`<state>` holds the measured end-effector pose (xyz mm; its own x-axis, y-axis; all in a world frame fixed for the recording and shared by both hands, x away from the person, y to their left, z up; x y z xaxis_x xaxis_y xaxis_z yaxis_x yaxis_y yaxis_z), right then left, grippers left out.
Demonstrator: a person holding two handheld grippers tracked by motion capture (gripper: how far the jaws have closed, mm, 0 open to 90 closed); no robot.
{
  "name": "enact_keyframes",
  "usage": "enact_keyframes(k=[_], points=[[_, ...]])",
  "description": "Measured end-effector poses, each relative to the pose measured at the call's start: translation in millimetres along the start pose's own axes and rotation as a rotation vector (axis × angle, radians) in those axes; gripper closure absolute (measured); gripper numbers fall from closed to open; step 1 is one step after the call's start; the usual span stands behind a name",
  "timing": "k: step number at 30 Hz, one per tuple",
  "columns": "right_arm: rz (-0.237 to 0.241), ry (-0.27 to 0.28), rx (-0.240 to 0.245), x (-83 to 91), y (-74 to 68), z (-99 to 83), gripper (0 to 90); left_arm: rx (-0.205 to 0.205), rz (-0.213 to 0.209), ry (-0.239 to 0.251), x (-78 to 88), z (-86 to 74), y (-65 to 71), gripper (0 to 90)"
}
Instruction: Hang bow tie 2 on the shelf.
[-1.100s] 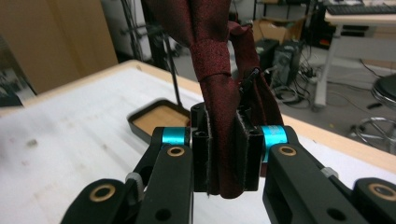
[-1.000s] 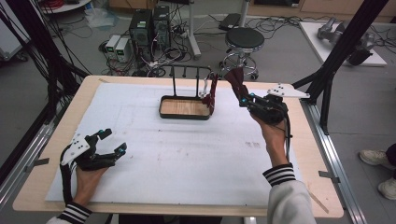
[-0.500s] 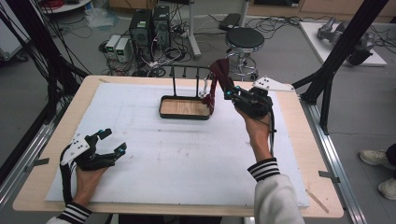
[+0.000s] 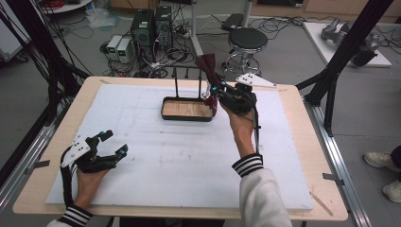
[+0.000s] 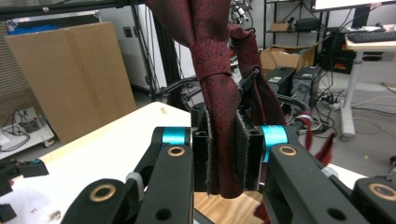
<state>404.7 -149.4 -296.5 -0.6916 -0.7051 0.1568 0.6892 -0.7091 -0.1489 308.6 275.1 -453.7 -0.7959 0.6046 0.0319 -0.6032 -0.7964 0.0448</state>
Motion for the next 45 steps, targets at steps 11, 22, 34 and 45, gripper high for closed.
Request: enact_keyframes(k=[11,22,34,45], points=[[-0.069,-0.017,0.023,-27.0,-0.9,-0.6,79.6,0.009,-0.001,0.005,0.3,0.0,0.0,14.3],[-0.128,-0.034,0.007,-53.2,5.5,-7.9,79.6,0.007,-0.002,0.008,0.5,-0.1,-0.4,14.3],[-0.127,-0.054,-0.011,-68.2,4.6,-13.1,79.6,0.007,-0.002,0.008,0.6,-0.1,-0.4,14.3],[-0.113,-0.088,-0.070,-85.2,5.5,-25.3,79.6,0.007,-0.003,0.008,0.6,-0.1,-0.4,14.3]])
Point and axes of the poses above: each handheld gripper's, and its own axes: x roughly backward along the jaws, z roughly out of its top, y roughly to its right, the point moved 2 cm from there along -x, roughly forward along the jaws, and after that the axes turned 3 degrees about z, right-handed, at the moved point
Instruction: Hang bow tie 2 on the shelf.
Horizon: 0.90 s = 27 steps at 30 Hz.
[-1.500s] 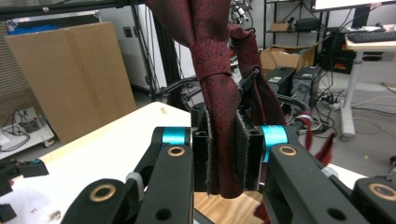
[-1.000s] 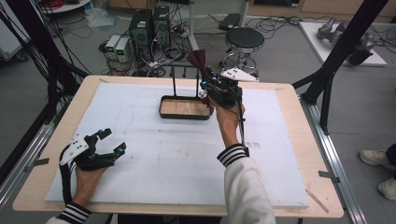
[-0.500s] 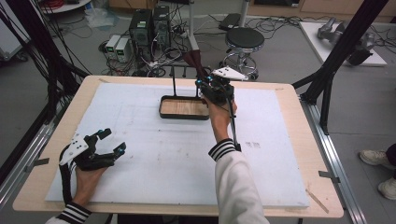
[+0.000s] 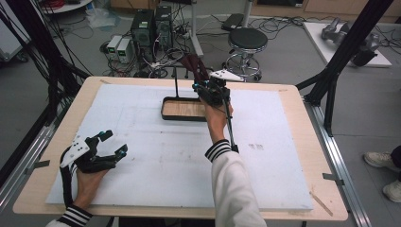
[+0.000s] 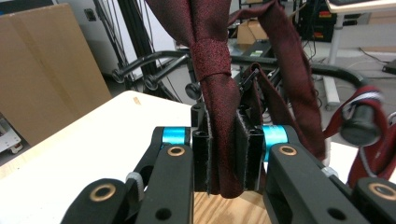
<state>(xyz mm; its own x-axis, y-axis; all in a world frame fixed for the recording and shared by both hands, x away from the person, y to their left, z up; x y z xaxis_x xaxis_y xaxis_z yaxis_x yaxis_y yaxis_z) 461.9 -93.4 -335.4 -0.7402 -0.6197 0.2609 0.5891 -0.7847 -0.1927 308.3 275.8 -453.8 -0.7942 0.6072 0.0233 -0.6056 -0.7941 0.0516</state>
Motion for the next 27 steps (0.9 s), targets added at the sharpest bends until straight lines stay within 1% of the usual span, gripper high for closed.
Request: enact_keyframes(k=[4,9,13,15,16,19,23,27], points=[[0.005,-0.021,-0.015,-6.9,-0.8,-3.8,79.6,0.000,0.001,0.002,-0.2,0.0,0.1,14.3],[0.007,-0.043,-0.030,-10.7,-1.0,-8.2,79.6,-0.001,0.000,-0.002,0.2,0.1,0.1,14.3],[0.013,-0.059,-0.062,-13.5,1.7,-13.8,79.6,-0.002,0.000,0.000,0.1,-0.1,0.0,14.3],[0.014,-0.063,-0.070,-13.3,1.4,-14.9,79.6,0.000,0.000,0.001,0.0,0.0,0.2,14.3],[0.026,-0.051,-0.076,-12.0,0.1,-15.4,79.6,0.000,0.000,0.001,0.0,0.0,0.2,14.3],[0.022,-0.054,-0.044,-8.1,-4.3,-13.1,79.6,0.000,0.000,0.001,0.0,0.0,0.2,14.3],[0.021,-0.034,-0.028,-0.8,-8.9,-7.8,79.6,-0.001,0.000,0.002,-0.2,-0.1,0.3,14.3],[0.021,-0.032,-0.024,2.7,-10.0,-6.4,79.6,-0.005,0.000,-0.001,-0.1,0.0,0.6,14.3]])
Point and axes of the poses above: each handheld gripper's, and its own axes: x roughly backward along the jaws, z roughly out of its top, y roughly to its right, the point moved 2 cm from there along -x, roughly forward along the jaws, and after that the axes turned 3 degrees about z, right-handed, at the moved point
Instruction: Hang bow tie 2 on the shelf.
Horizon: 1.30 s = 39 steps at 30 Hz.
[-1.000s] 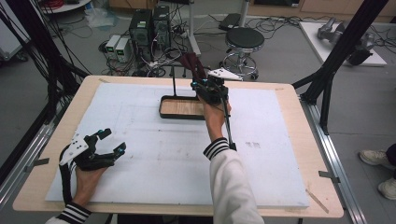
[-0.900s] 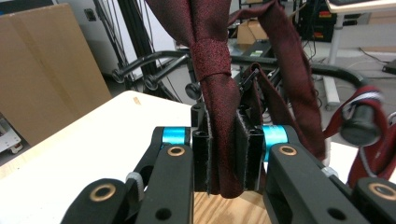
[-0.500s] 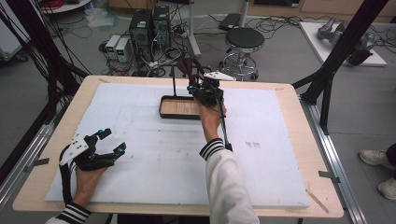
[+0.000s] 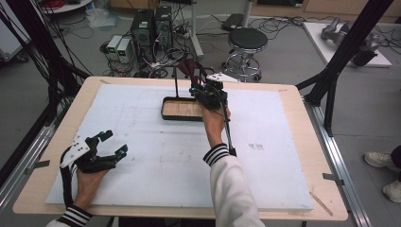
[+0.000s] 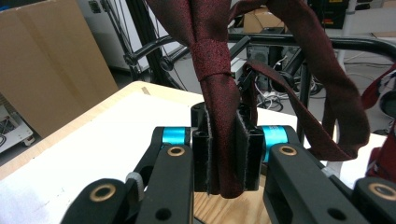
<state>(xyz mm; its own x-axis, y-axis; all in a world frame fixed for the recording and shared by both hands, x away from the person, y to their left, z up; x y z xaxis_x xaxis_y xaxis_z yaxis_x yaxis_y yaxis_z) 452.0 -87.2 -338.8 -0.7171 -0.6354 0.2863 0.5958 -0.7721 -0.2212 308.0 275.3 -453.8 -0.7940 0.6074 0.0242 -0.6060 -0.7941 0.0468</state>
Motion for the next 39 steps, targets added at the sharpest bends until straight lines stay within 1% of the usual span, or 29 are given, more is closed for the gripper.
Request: enact_keyframes(k=[2,4,6,16,19,22,26,28,29,31,36,39], points=[[-0.005,0.006,0.002,2.4,-0.3,-0.8,79.6,0.001,0.001,-0.001,0.1,0.0,0.0,14.3],[-0.005,-0.004,-0.003,2.7,0.7,-3.9,79.6,-0.001,0.000,0.000,0.0,0.0,0.0,14.3],[-0.006,-0.029,-0.010,0.3,2.8,-9.6,79.6,-0.001,0.000,0.000,0.0,0.0,0.0,14.3],[-0.010,-0.038,-0.033,-8.9,7.5,-16.0,79.6,0.001,0.001,0.001,0.1,0.0,-0.1,14.3],[-0.012,-0.038,-0.050,-11.9,9.8,-17.8,79.6,0.003,0.000,0.001,0.1,0.0,0.0,14.3],[-0.013,-0.040,-0.050,-13.0,11.6,-18.8,79.6,0.002,0.000,0.000,0.2,0.0,-0.1,14.3],[-0.019,-0.047,-0.070,-15.7,15.6,-21.3,79.6,0.003,0.000,0.001,0.2,0.0,-0.1,14.3],[-0.018,-0.049,-0.063,-16.6,17.0,-22.0,79.6,0.003,0.000,0.002,0.1,-0.1,-0.1,14.3],[-0.018,-0.053,-0.071,-17.0,17.5,-22.7,79.6,0.003,0.000,0.002,0.2,0.0,0.0,14.3],[-0.008,-0.050,-0.086,-17.9,19.5,-23.8,79.6,0.003,0.000,0.002,0.2,-0.1,0.0,14.3],[0.003,-0.056,-0.097,-17.3,20.5,-24.6,79.5,0.002,-0.001,0.002,0.3,0.0,0.0,14.3],[0.027,-0.065,-0.130,-17.9,23.4,-27.3,79.4,0.000,-0.002,0.002,0.4,0.0,0.2,14.2]])
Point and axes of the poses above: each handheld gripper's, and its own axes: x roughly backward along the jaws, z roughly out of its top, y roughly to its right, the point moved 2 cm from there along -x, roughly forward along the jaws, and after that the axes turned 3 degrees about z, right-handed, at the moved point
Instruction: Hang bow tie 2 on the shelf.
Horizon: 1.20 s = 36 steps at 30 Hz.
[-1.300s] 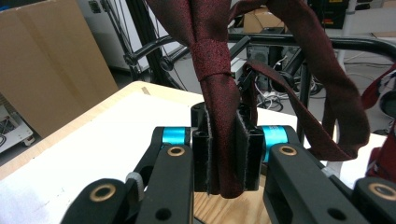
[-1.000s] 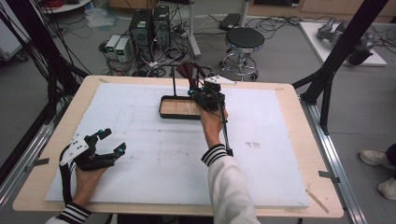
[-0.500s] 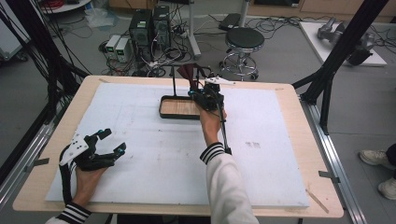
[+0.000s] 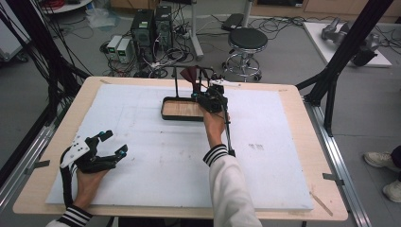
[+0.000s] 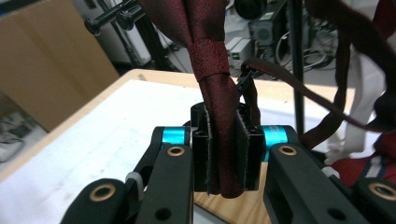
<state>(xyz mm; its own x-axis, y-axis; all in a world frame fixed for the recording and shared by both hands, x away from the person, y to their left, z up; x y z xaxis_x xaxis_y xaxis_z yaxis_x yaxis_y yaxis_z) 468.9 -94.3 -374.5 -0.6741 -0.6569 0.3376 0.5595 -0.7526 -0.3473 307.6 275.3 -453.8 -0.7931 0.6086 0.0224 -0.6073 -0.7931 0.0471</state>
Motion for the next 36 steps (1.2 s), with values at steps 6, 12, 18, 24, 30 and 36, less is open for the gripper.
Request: enact_keyframes(k=[6,12,18,24,30,36], points=[[0.027,-0.020,-0.028,-1.5,2.8,-6.3,79.4,-0.001,0.000,0.001,-0.1,-0.1,0.0,14.3],[0.043,-0.044,-0.023,1.3,5.8,-10.8,79.3,-0.005,0.000,-0.001,0.1,-0.1,0.1,14.3],[0.042,-0.061,-0.021,2.3,9.0,-14.7,78.7,-0.007,0.000,-0.002,0.1,-0.1,0.2,14.3],[0.019,-0.085,0.006,-0.8,9.7,-16.7,76.6,-0.006,0.000,-0.002,0.1,-0.1,0.1,14.3],[-0.014,-0.089,0.087,-2.9,3.3,-15.6,43.5,-0.004,0.002,-0.002,-0.1,0.0,0.1,14.3],[-0.050,-0.072,0.177,-2.9,-6.2,-13.1,18.2,-0.004,0.006,-0.002,-0.5,0.0,0.2,14.3]])
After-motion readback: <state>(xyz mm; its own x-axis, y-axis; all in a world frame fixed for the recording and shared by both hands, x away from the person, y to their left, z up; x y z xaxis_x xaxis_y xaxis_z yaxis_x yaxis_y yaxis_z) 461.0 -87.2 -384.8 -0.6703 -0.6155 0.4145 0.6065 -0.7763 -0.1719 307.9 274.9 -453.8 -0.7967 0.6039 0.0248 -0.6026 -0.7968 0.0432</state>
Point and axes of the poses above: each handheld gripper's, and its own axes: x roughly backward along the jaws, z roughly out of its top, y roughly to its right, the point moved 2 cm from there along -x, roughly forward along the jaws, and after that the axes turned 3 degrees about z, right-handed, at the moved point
